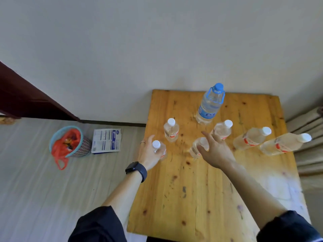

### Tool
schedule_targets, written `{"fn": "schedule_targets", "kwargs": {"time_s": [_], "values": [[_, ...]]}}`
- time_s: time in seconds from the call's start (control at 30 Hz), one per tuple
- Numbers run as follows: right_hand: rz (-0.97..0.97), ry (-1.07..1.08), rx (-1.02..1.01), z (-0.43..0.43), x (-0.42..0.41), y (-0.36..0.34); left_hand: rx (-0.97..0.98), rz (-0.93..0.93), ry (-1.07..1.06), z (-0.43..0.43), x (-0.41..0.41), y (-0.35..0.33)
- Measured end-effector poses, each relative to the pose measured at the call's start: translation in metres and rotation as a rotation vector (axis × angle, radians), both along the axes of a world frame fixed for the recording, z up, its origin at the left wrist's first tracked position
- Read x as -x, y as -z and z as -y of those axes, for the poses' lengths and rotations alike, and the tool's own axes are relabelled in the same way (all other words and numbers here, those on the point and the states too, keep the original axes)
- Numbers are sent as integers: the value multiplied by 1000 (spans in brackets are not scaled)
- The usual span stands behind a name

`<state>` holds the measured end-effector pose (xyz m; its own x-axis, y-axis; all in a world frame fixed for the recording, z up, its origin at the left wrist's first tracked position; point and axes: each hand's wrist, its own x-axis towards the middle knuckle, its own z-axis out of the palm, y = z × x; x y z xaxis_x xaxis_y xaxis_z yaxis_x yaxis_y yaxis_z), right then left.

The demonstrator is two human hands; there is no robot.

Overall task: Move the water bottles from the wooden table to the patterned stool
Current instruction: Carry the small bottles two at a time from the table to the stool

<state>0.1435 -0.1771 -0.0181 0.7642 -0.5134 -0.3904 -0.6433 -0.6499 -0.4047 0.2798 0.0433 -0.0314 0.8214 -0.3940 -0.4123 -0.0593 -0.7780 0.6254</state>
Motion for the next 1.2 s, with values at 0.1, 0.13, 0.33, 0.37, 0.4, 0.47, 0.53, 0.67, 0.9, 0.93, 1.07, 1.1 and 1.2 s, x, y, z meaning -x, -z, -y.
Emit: {"fn": "schedule_targets", "kwargs": {"time_s": [0.1, 0.13, 0.33, 0.37, 0.4, 0.47, 0.53, 0.67, 0.9, 0.93, 1.07, 1.1, 1.2], "values": [[-25, 5, -2, 3, -1, 17, 0, 16, 0, 1, -7, 15], [6, 7, 2, 2, 0, 22, 8, 52, 2, 0, -7, 19], [130, 35, 41, -12, 9, 24, -6, 77, 132, -5, -7, 15], [151, 43, 36, -19, 15, 22, -31, 78, 206, -9, -6, 14], [168, 58, 30, -27, 22, 20, -53, 84, 278, -14, -4, 13], [191, 113, 16, -47, 36, 16, -86, 105, 403, -22, 1, 13], [196, 183, -4, -68, 48, 13, -99, 110, 506, -30, 8, 15], [185, 218, -45, -105, 64, 15, -102, 38, 650, -42, 25, 17], [139, 195, -43, -151, 78, 31, -136, 45, 819, -57, 44, 23], [143, 194, -28, -154, 78, 32, -134, 50, 830, -58, 45, 24], [128, 199, 30, -157, 79, 36, -76, 48, 774, -58, 50, 25], [107, 209, 21, -156, 80, 38, -50, 34, 734, -58, 52, 28], [114, 227, -141, -149, 85, 50, -4, -20, 647, -60, 59, 39]]}}
